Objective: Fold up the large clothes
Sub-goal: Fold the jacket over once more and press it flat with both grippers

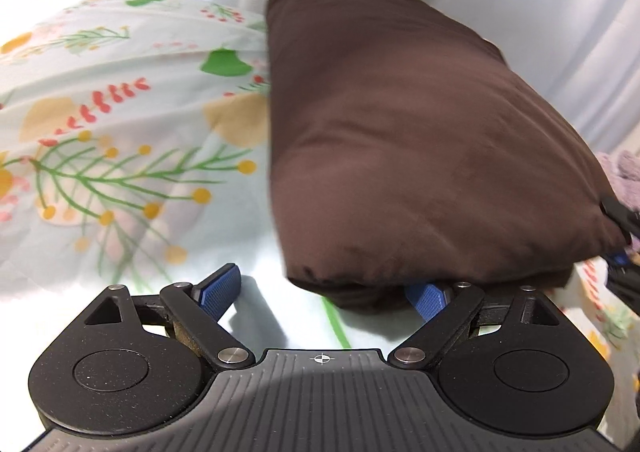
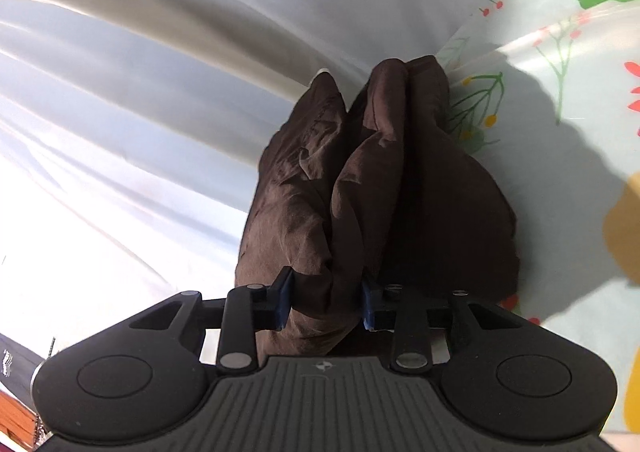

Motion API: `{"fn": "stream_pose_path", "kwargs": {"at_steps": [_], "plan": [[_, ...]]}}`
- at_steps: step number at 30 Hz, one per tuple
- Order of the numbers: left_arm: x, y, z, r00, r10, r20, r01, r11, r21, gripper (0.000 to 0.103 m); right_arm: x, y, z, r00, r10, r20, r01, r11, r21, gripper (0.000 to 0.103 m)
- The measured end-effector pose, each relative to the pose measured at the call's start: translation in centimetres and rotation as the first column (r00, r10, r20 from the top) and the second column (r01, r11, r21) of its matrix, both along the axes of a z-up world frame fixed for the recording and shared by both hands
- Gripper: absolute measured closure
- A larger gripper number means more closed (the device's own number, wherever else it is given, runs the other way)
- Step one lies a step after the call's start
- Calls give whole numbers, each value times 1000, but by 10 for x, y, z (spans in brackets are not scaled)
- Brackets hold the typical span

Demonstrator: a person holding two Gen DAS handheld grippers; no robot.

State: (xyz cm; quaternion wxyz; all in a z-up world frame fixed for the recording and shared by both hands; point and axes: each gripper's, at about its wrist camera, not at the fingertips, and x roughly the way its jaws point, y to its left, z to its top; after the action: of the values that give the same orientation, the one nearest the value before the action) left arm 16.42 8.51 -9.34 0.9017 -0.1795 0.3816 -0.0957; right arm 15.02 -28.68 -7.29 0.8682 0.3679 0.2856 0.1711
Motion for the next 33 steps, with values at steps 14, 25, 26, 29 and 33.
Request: {"fn": "stream_pose_path", "kwargs": {"at_steps": [14,25,26,29,33], "plan": [[25,24,-5,999,28,-22,-28,1000,-10,9,12,35,1,997,-36,-72,25,990,-141,69],[5,51,4,997,48,-54,-49,998,-27,6,-28,65,51,985,-140,97,170,849,-500,54],[2,55,7,997,61,-51,-62,998,-22,6,-33,70,57,981,-142,135,192,819,-540,54],[-5,62,13,995,92,-38,-93,996,-14,6,-40,87,68,967,-99,236,224,776,-590,54],[-9,62,26,994,108,8,-108,994,-8,6,-27,111,68,970,-40,241,181,781,-598,54]]}}
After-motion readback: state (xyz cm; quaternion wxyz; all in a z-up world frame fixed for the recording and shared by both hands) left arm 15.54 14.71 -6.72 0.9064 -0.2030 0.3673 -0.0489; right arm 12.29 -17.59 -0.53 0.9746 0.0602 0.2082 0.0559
